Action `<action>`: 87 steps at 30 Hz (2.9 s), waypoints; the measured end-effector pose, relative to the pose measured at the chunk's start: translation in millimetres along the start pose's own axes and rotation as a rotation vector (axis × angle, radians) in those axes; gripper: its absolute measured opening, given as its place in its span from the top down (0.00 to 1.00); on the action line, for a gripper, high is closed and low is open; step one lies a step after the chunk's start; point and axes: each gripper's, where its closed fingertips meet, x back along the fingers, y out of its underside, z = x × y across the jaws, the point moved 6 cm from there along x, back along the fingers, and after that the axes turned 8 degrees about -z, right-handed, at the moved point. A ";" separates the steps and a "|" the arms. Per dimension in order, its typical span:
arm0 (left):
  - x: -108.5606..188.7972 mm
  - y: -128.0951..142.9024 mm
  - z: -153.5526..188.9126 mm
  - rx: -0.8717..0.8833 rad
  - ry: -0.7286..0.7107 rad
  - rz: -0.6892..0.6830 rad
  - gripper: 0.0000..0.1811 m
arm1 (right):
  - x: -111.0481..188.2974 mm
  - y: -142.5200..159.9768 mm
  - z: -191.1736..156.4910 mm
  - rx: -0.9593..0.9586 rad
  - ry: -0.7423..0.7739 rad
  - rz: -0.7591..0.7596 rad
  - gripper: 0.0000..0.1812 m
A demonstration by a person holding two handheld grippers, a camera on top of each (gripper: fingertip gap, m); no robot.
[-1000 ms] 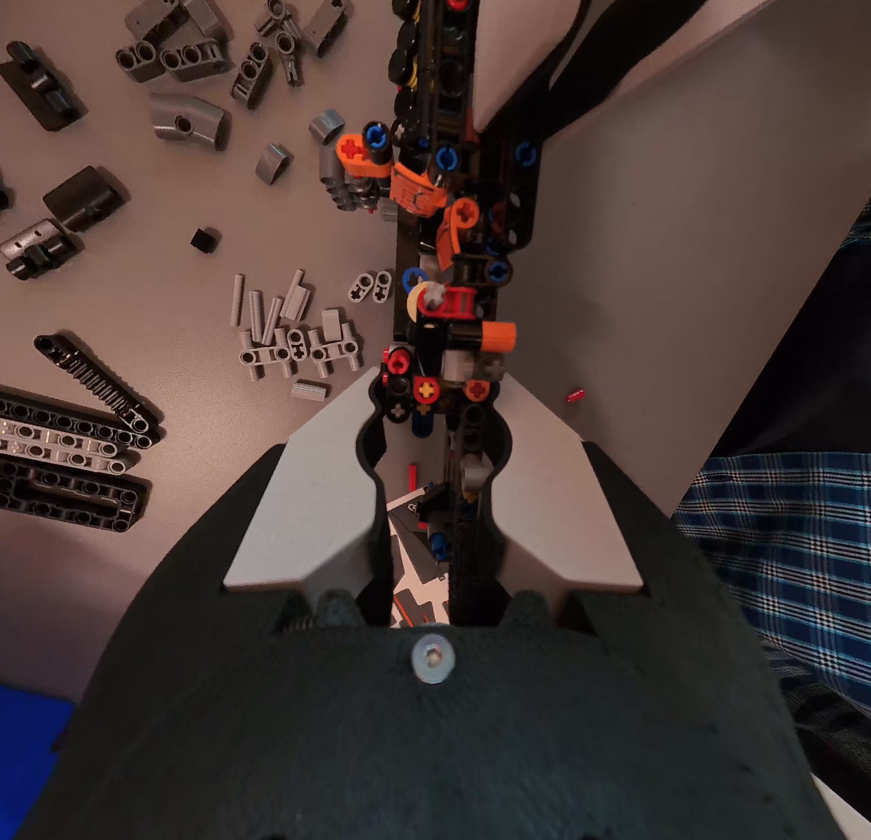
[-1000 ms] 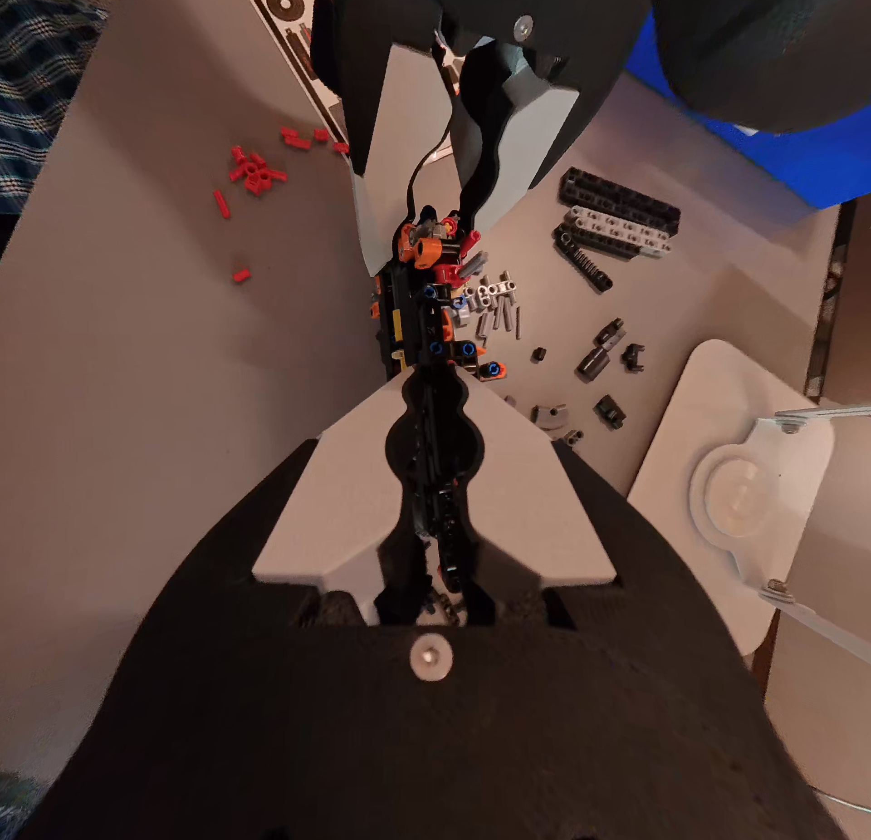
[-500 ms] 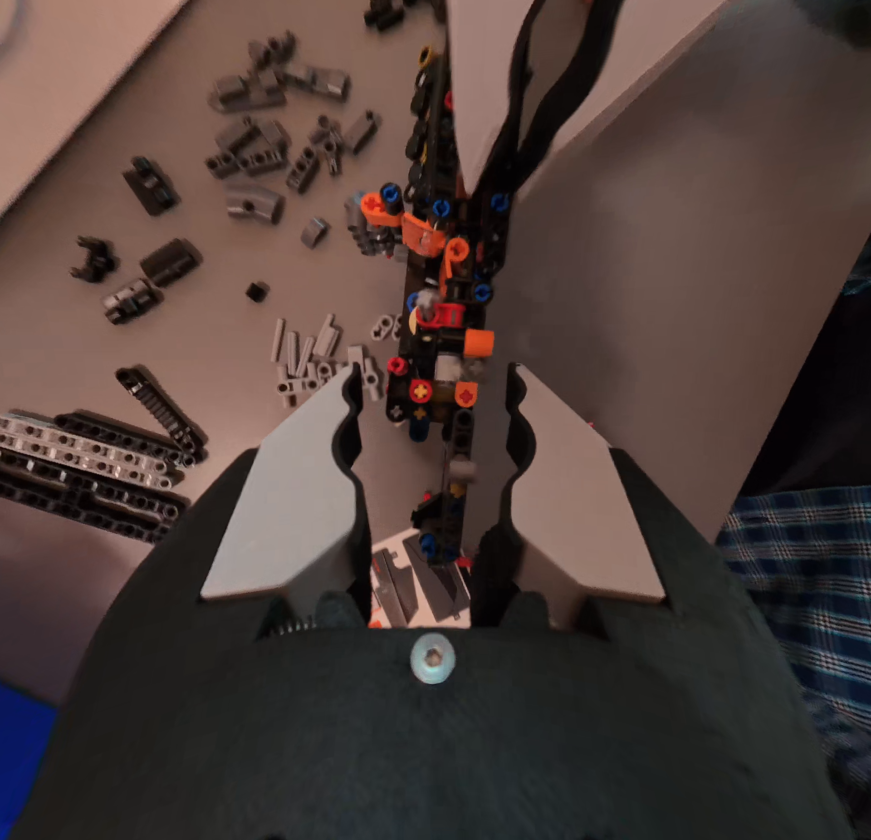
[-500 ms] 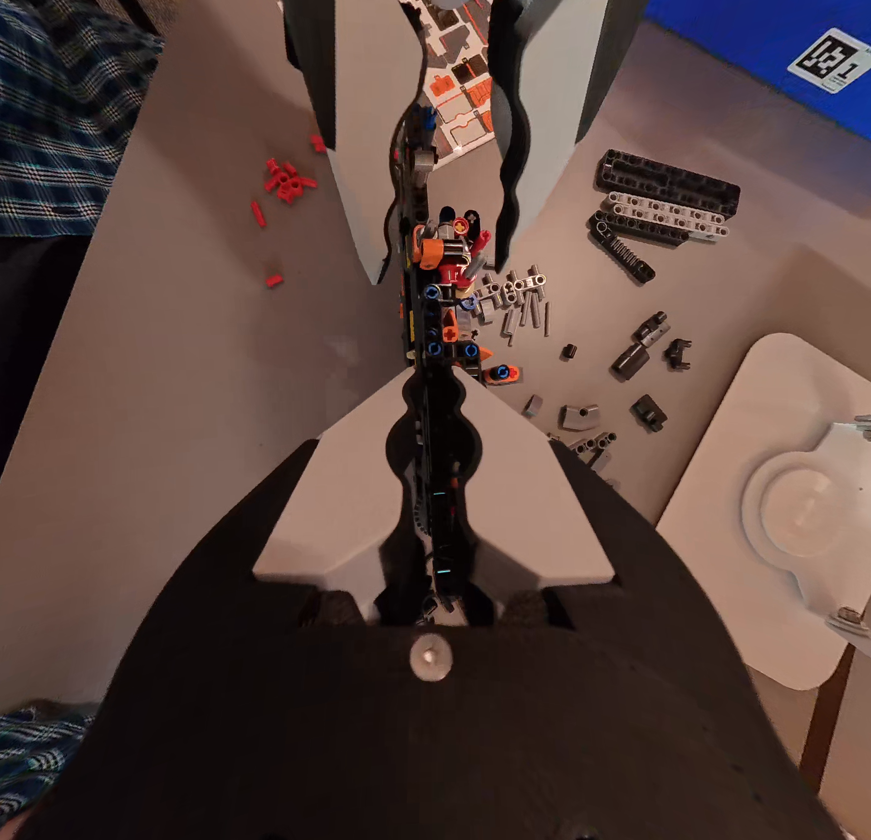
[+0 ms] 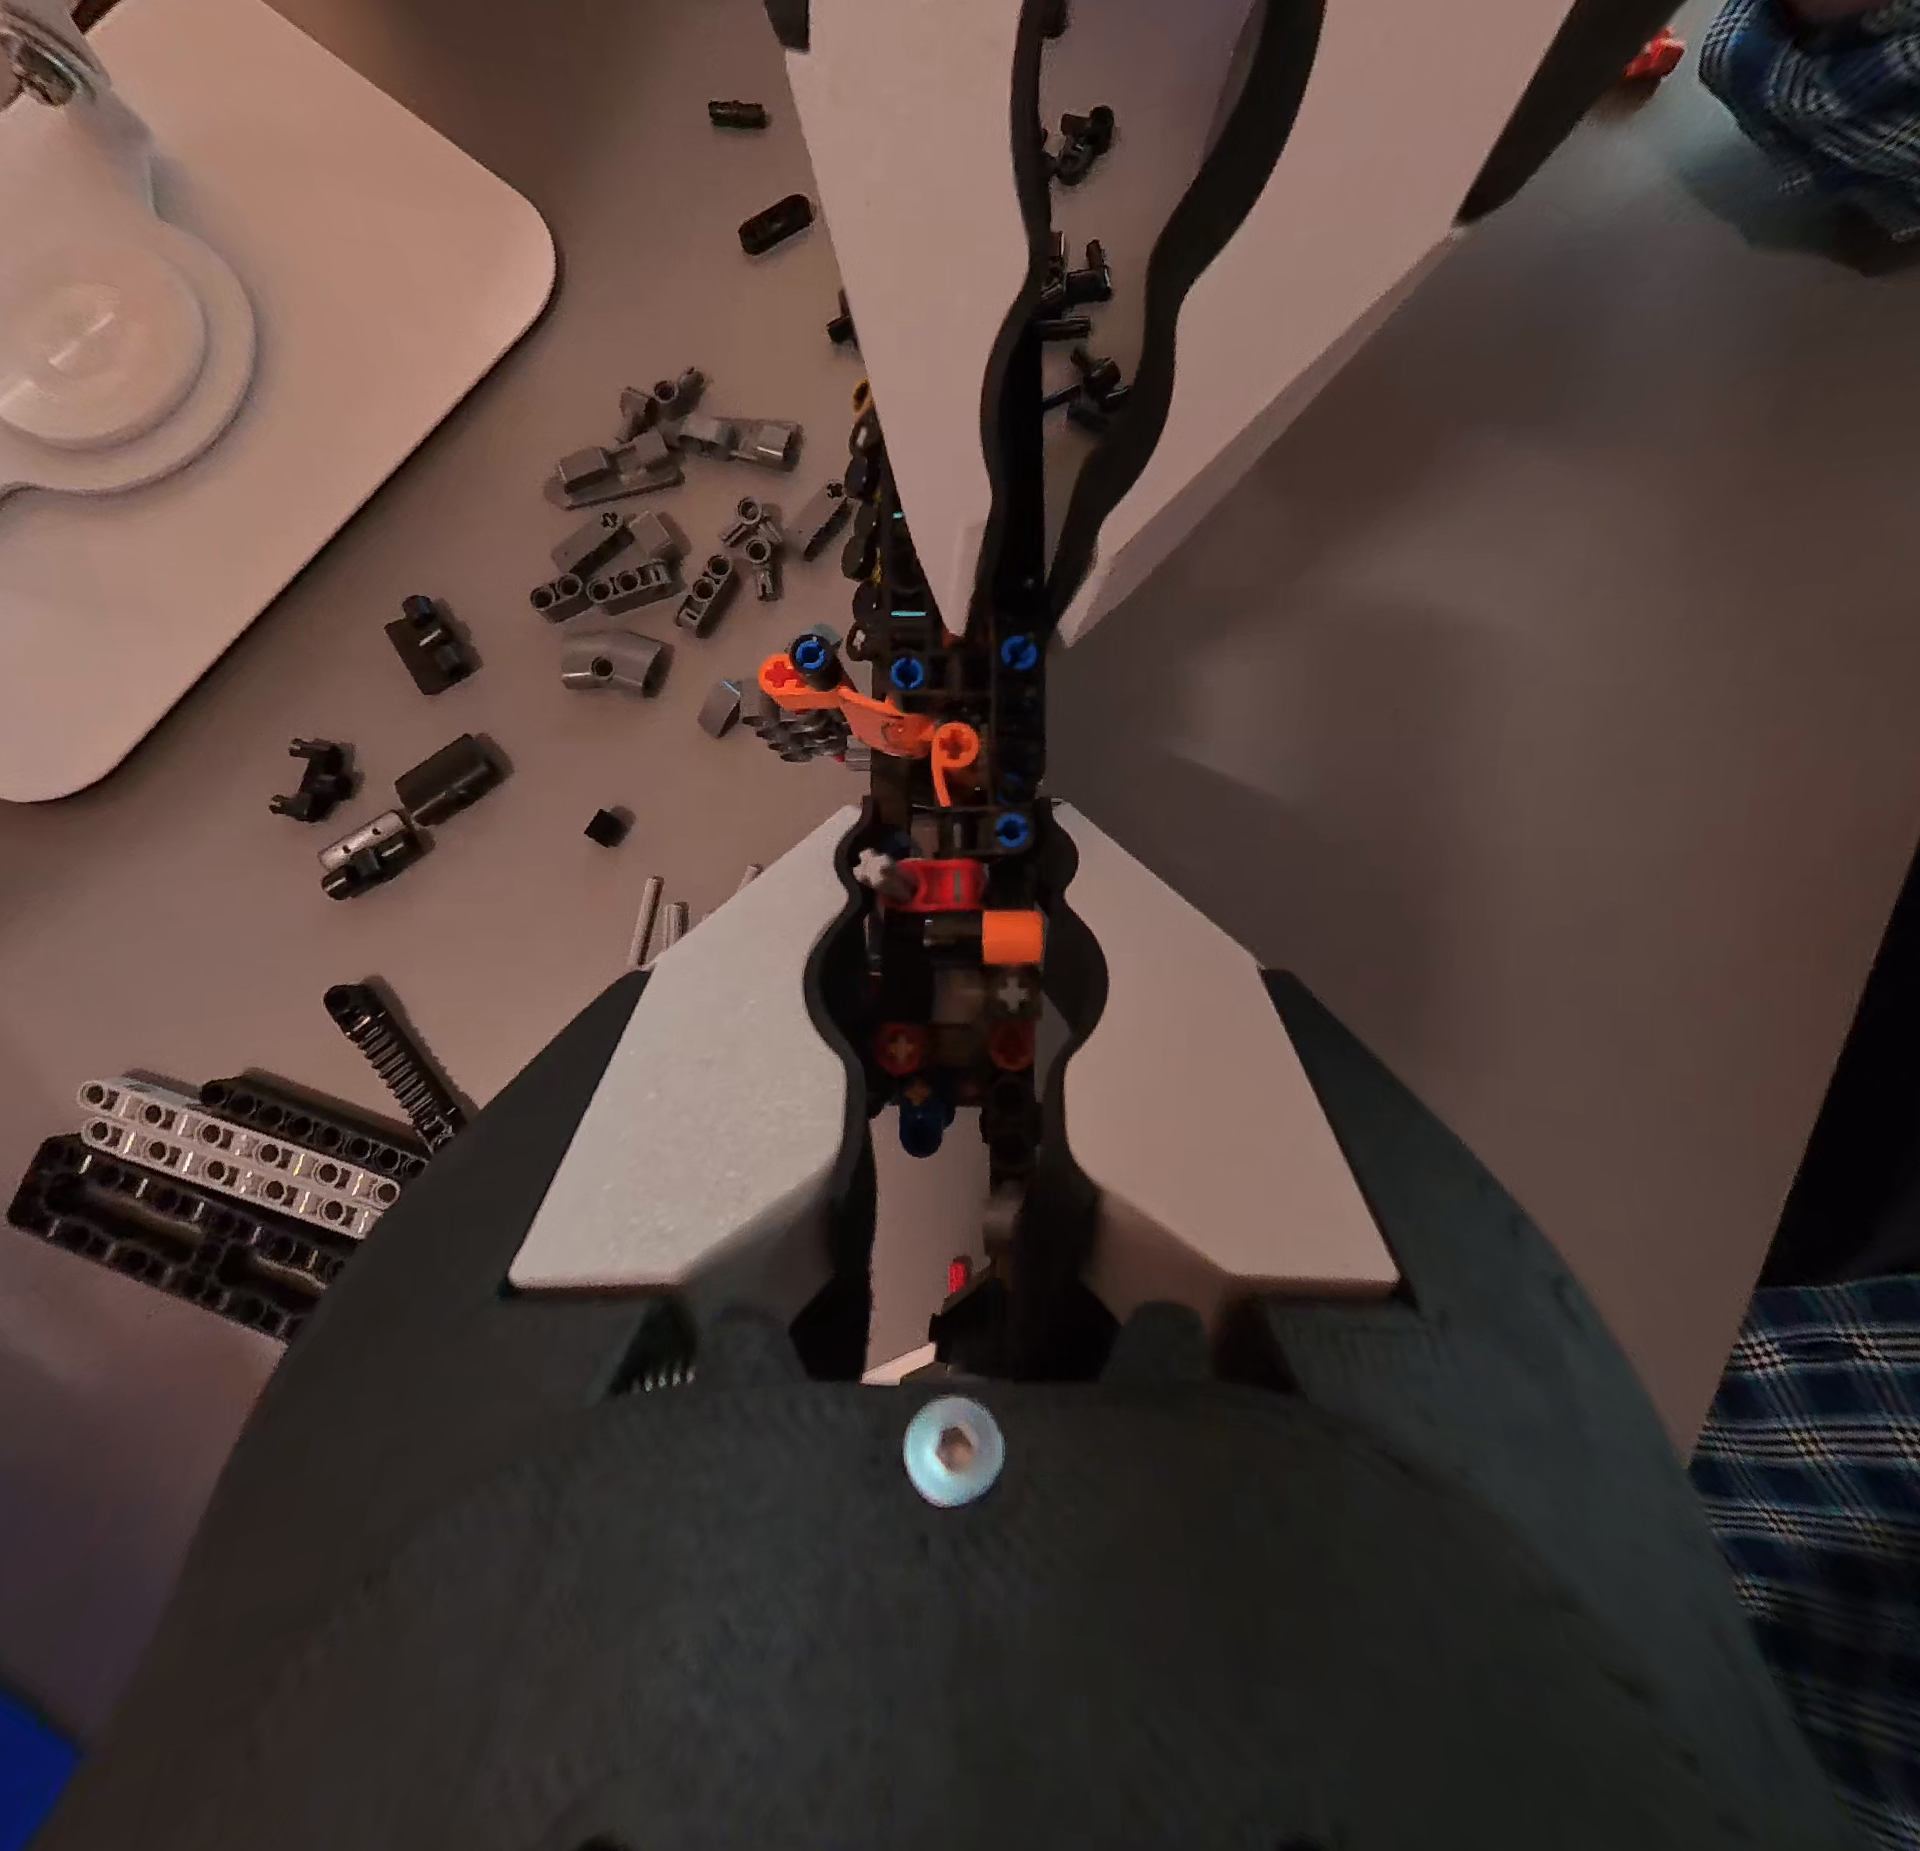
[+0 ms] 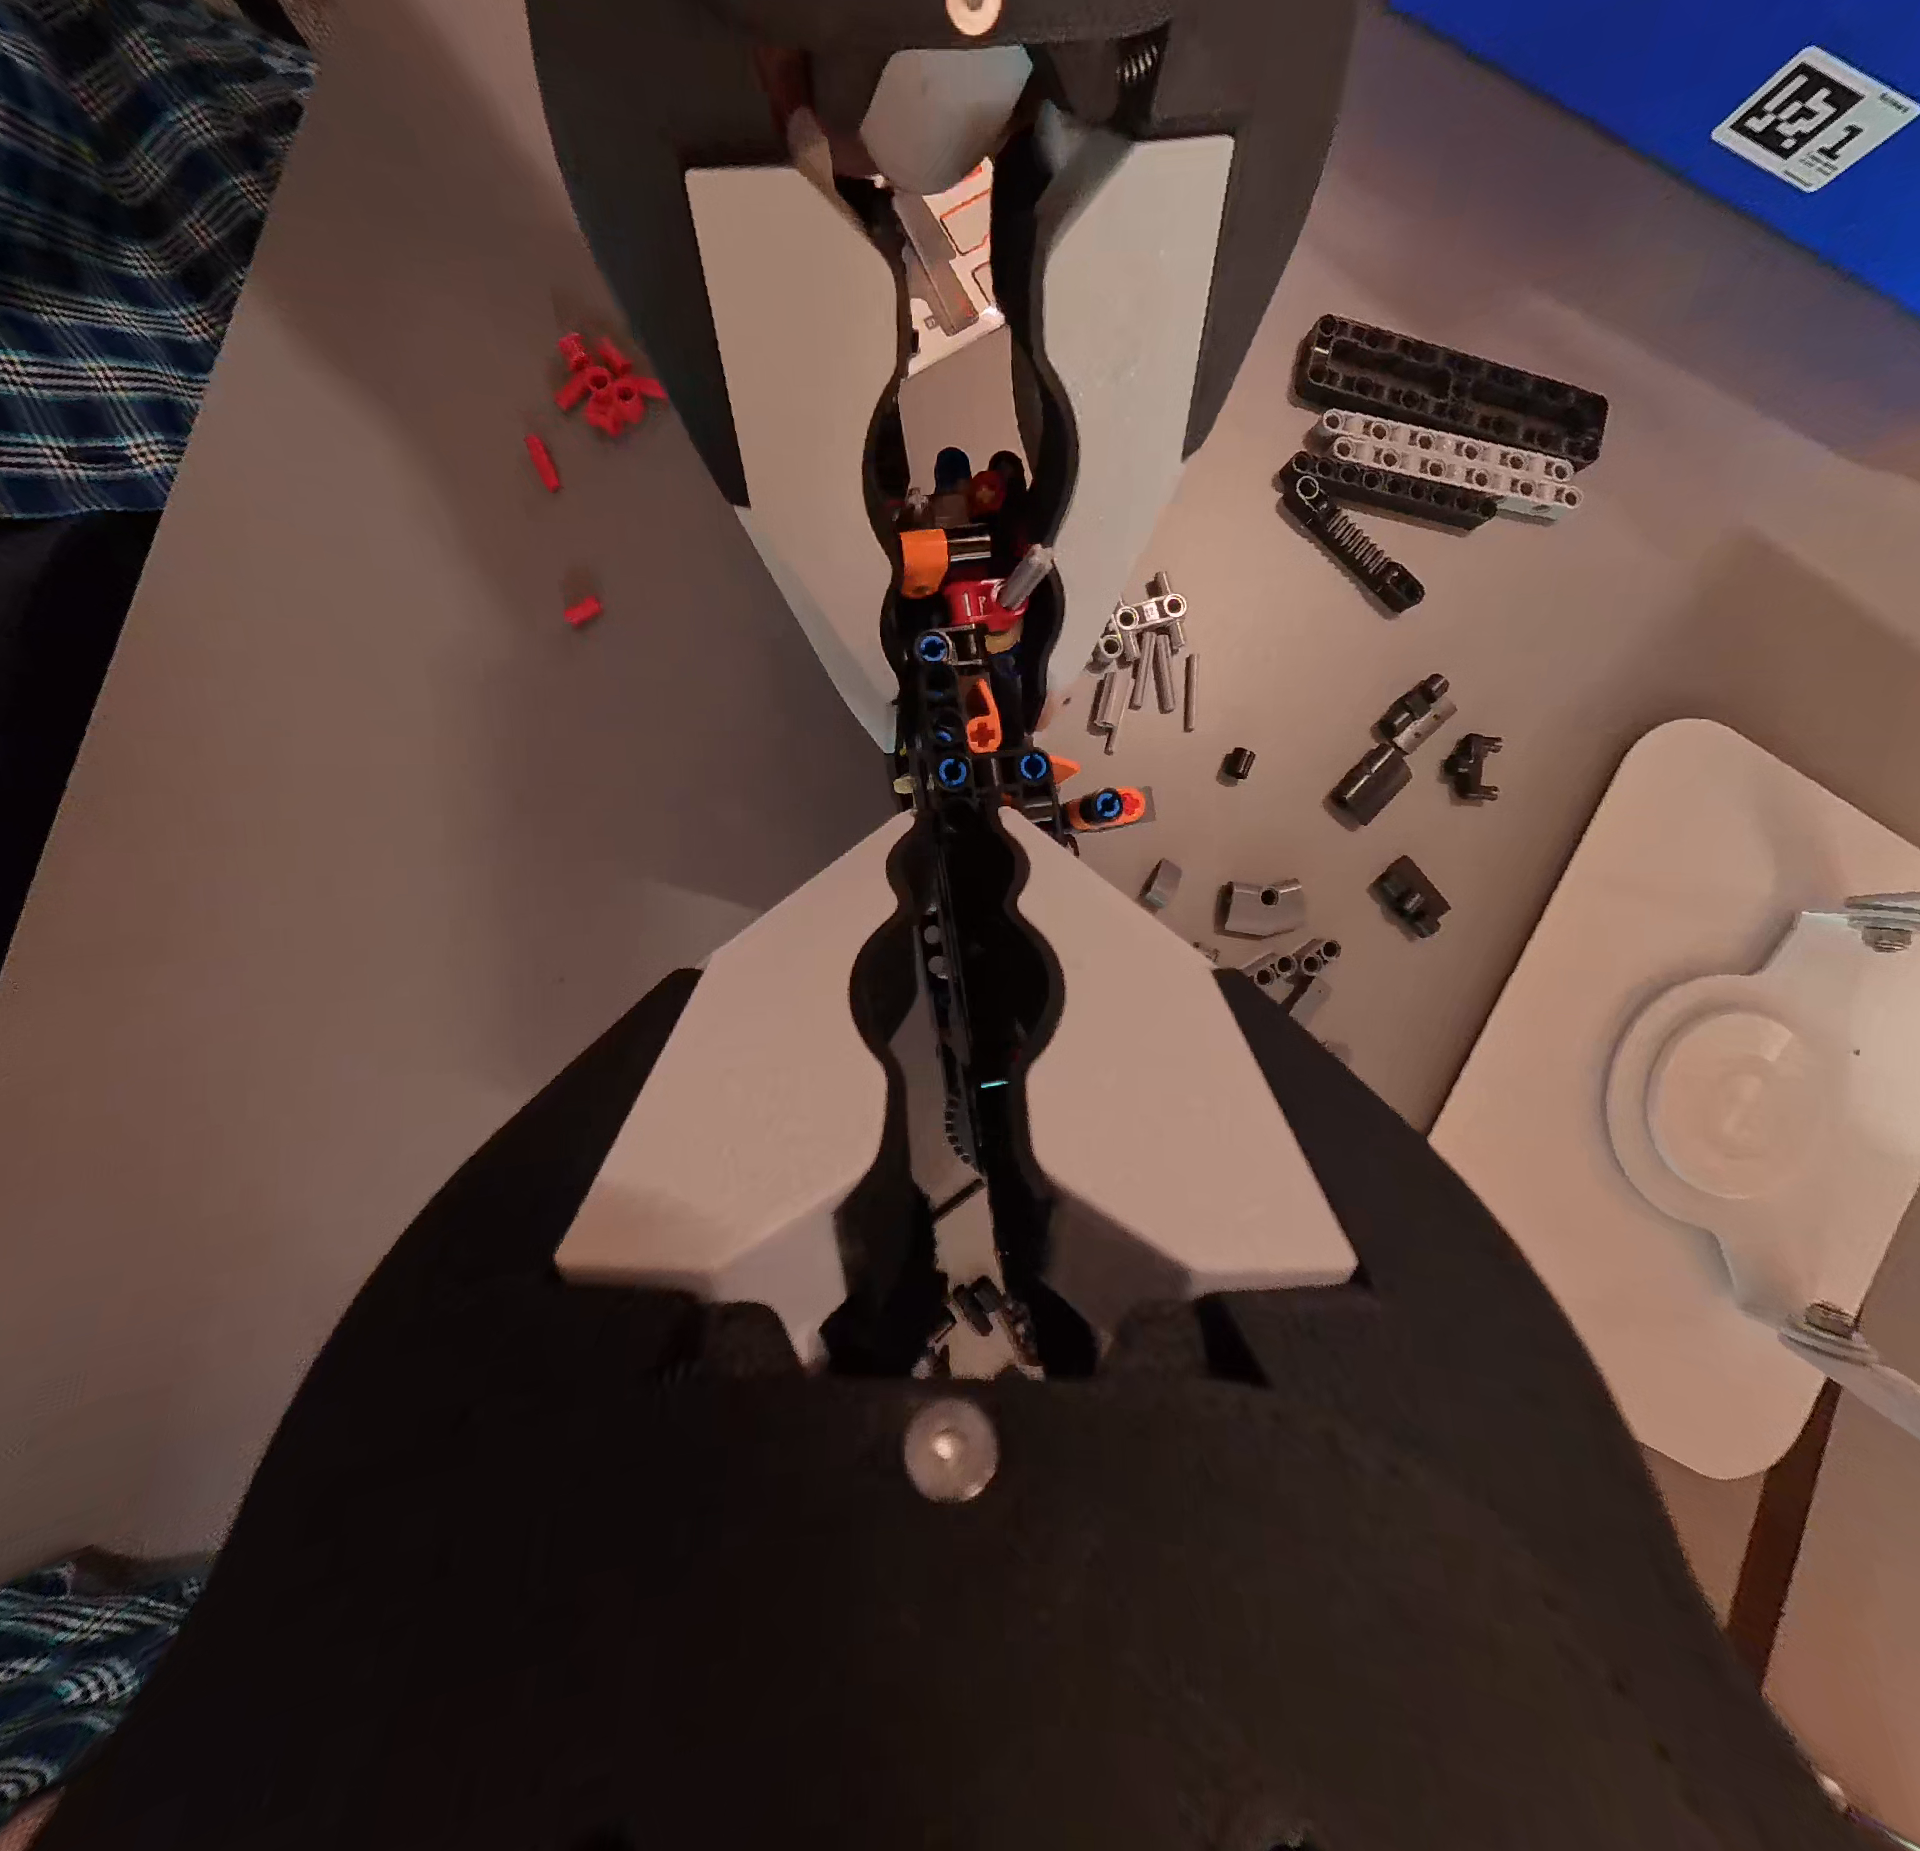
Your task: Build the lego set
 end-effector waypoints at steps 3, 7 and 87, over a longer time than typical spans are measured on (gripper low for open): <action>0.1 -0.1 -1.2 0.006 0.013 -0.005 0.84 | 0.6 -2.8 -0.8 0.021 0.038 -0.004 0.94; 0.4 0.1 -2.9 0.023 0.034 -0.015 0.85 | 6.8 -7.0 -6.8 0.101 0.175 -0.006 0.83; -0.8 -2.2 -0.9 0.045 0.049 -0.066 0.85 | -16.0 8.0 -32.2 0.368 0.806 0.081 0.92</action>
